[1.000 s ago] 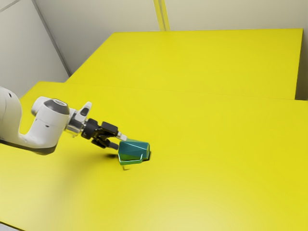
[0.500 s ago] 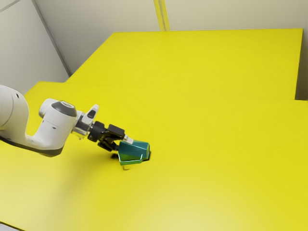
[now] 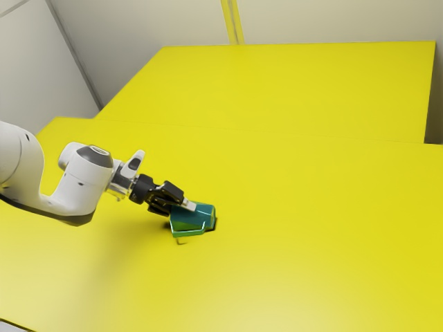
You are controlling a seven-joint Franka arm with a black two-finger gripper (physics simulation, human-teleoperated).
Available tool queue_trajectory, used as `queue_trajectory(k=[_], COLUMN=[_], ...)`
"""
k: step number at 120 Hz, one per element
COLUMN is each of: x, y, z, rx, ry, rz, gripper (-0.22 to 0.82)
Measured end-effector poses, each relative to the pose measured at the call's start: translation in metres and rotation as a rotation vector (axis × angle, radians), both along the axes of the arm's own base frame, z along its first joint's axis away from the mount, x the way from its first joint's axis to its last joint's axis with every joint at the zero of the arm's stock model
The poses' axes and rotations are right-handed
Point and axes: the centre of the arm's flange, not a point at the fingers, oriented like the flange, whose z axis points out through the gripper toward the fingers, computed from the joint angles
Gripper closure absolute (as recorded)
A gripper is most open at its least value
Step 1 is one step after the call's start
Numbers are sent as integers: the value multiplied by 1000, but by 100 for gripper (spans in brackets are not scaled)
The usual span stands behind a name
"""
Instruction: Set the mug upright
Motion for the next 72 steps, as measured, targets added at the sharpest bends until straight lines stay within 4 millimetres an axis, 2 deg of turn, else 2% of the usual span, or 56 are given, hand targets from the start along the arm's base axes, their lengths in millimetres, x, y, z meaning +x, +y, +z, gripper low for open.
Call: queue_trajectory(k=[18, 48, 72], x=[1, 3, 6], y=[-3, -8, -24], z=[2, 7, 31], rx=[0, 3, 18], ry=[-4, -13, -64], rz=[-5, -14, -38], gripper=[55, 68, 74])
